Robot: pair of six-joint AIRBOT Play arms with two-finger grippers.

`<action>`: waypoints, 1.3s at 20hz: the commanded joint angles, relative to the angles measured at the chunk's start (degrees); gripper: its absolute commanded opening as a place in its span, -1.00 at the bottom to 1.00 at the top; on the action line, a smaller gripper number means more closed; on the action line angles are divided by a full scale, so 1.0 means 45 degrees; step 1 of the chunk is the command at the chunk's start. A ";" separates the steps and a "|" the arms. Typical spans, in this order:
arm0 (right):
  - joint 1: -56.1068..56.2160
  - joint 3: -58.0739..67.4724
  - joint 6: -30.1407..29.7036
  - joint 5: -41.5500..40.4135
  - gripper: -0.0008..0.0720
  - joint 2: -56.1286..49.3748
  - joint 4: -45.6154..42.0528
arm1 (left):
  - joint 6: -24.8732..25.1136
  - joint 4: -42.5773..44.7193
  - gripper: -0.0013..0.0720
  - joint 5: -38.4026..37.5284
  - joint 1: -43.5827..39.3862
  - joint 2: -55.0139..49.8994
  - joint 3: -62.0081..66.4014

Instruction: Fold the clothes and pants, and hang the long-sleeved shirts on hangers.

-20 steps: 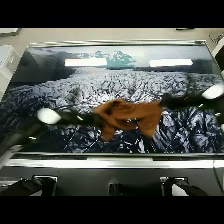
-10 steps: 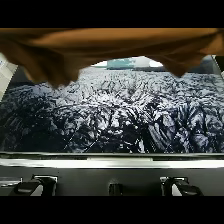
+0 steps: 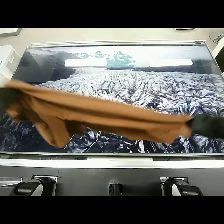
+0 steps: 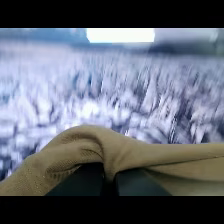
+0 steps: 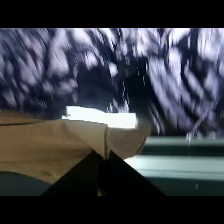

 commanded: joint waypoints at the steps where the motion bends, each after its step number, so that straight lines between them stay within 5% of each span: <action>1: -0.0010 -0.4201 -0.0287 -0.1943 -0.87 -0.0340 -0.0155 | -0.0015 0.0364 -0.90 -0.0364 -0.0228 -0.0612 -0.2977; 6: -0.0005 -0.4702 0.0277 -0.9675 -0.87 -0.4381 0.1957 | 0.1695 0.0272 -0.90 0.2127 -0.0359 -0.5518 -0.2856; 10: 0.0005 -0.4702 0.1103 -1.2609 -0.87 -0.7067 0.5765 | 0.1239 -0.0306 -0.89 0.4133 -0.0359 -0.8854 -0.1287; 12: 0.0005 -0.4702 0.0389 -1.2590 -0.87 -0.7771 0.6815 | 0.1112 -0.1933 -0.65 0.3905 -0.0389 -0.9729 -0.1059; 13: 0.0005 -0.4687 0.0112 -1.2531 -0.87 -0.7868 0.6858 | 0.1117 -0.2618 -0.07 0.3696 -0.0389 -0.9962 -0.1059; 14: -0.0063 -0.4619 -0.0112 -1.2400 -0.79 -0.7786 0.6853 | 0.1122 -0.2890 0.75 0.3186 -0.0316 -1.0006 -0.0971; 15: -0.0340 -0.4425 -0.0719 -1.1939 -0.29 -0.7626 0.6781 | 0.1287 -0.2662 0.98 0.2108 -0.0029 -0.9962 -0.0607; 16: -0.0928 -0.4114 -0.1384 -1.1064 0.50 -0.7397 0.6387 | 0.1316 -0.2249 0.98 0.0719 0.0427 -0.9889 -0.0146; 17: -0.1671 -0.3803 -0.1481 -1.0127 0.95 -0.7174 0.5673 | 0.1307 -0.1705 0.98 -0.0758 0.1093 -0.9743 0.0267; 21: -0.4969 -0.3439 -0.1477 -0.5804 0.87 -0.6703 0.2215 | 0.1749 -0.0476 0.97 -0.3463 0.4396 -0.8510 -0.0520; 23: -0.5299 -0.3910 -0.1724 -0.4828 0.87 -0.6703 0.0733 | 0.1846 -0.0670 0.97 -0.3264 0.5416 -0.8034 -0.2511; 26: -0.5255 -0.4731 -0.1987 -0.4624 0.88 -0.6708 0.1122 | 0.2516 -0.1948 0.97 -0.1700 0.5663 -0.7966 -0.5673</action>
